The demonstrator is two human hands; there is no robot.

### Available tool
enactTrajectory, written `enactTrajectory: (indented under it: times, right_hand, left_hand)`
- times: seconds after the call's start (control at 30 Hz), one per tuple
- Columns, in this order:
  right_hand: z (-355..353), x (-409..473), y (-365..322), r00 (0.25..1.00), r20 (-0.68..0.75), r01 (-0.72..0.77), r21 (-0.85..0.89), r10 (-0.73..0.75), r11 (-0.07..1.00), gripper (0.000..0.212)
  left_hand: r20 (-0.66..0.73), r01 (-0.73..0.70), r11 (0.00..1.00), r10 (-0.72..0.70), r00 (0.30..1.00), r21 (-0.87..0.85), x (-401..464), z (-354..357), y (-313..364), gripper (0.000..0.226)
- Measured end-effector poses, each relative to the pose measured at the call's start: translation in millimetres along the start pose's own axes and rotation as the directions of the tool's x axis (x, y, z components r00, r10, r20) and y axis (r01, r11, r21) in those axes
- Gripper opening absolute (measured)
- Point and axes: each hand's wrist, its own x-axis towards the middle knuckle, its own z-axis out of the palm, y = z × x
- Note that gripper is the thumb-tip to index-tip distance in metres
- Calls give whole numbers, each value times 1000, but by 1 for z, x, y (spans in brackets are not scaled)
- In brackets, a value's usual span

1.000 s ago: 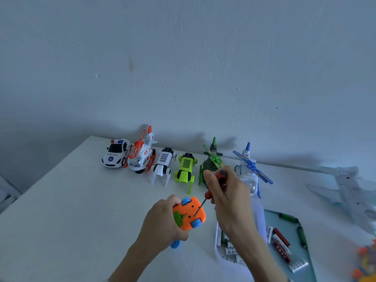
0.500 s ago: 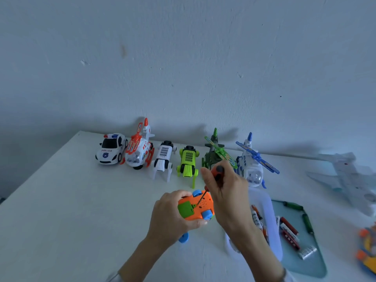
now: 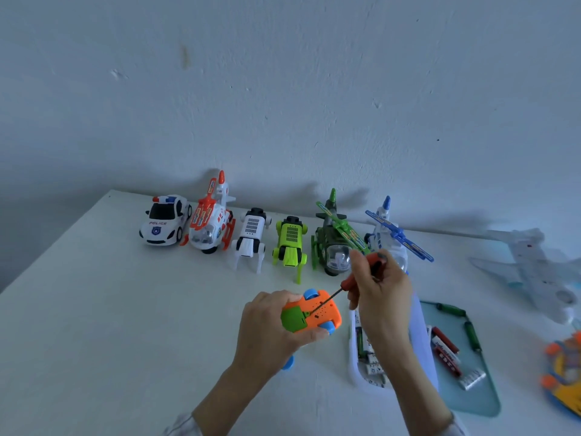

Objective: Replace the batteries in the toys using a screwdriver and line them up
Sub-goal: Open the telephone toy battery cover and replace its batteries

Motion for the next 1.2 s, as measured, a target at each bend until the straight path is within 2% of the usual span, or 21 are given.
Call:
enactTrajectory:
  times: [0.13,0.23,0.33,0.4,0.43,0.53,0.6,0.67,0.73,0.77,0.83,0.87,0.93,0.97,1.03,1.1,1.13,1.2]
  right_hand:
    - [-6,4,31,964,-80,-235,190,253,953,36]
    - [-5,3,50,897,-71,-391,330,436,859,39]
    - [-5,4,56,819,14,-519,441,573,732,40]
    - [-5,5,57,788,35,-545,506,615,669,39]
    - [-5,5,56,784,-1,-522,541,621,659,37]
    - [-13,9,41,821,-120,-384,609,559,694,35]
    - [-17,10,28,905,-46,-351,485,424,801,35]
    - [-13,4,21,952,114,-298,134,284,945,32]
    - [-3,-9,22,947,226,-190,-181,229,965,37]
    - [4,-16,24,935,271,-151,-277,228,949,40]
    - [15,-26,27,918,323,-111,-353,232,929,39]
    - [18,-30,30,916,328,-108,-352,231,930,38]
    - [21,-32,32,921,312,-126,-331,234,935,35]
    - [21,-32,33,923,301,-138,-322,239,937,33]
    - [19,-33,33,926,282,-160,-308,251,938,32]
    - [18,-34,34,927,273,-174,-291,256,941,32]
    - [17,-35,35,925,274,-182,-284,261,941,32]
    - [16,-35,36,924,271,-192,-276,268,942,32]
  left_hand:
    - [-22,-12,999,11,1000,-48,-1,0,-10,83]
    - [-54,-76,995,73,996,-63,-2,0,-13,78]
    - [-72,-112,990,106,992,-84,-1,0,-14,76]
    - [-68,-129,988,123,990,-86,-1,1,-14,74]
    - [-62,-137,987,132,989,-84,-1,2,-15,73]
    - [-63,-146,987,141,988,-69,-1,3,-16,68]
    - [-71,-120,989,114,991,-87,-3,2,-20,64]
    - [-91,-87,983,73,993,-163,-3,1,-25,56]
    - [-105,-58,962,31,994,-268,-5,0,-32,54]
    - [-97,-49,945,19,995,-323,-6,-2,-33,55]
    - [-59,-23,892,-4,998,-451,-9,-9,-33,51]
    - [-54,-7,849,-25,998,-529,-12,-14,-30,42]
    - [-119,-10,727,-99,988,-687,-12,-25,-27,17]
    - [-173,-28,698,-138,975,-716,-12,-32,-28,10]
    - [-258,-34,787,-162,952,-617,-9,-46,-41,15]
    - [-267,52,953,-136,954,-299,-6,-53,-67,38]
    - [-244,104,991,-121,962,-81,-6,-54,-83,54]
    - [-172,156,953,-114,979,259,-7,-52,-103,85]
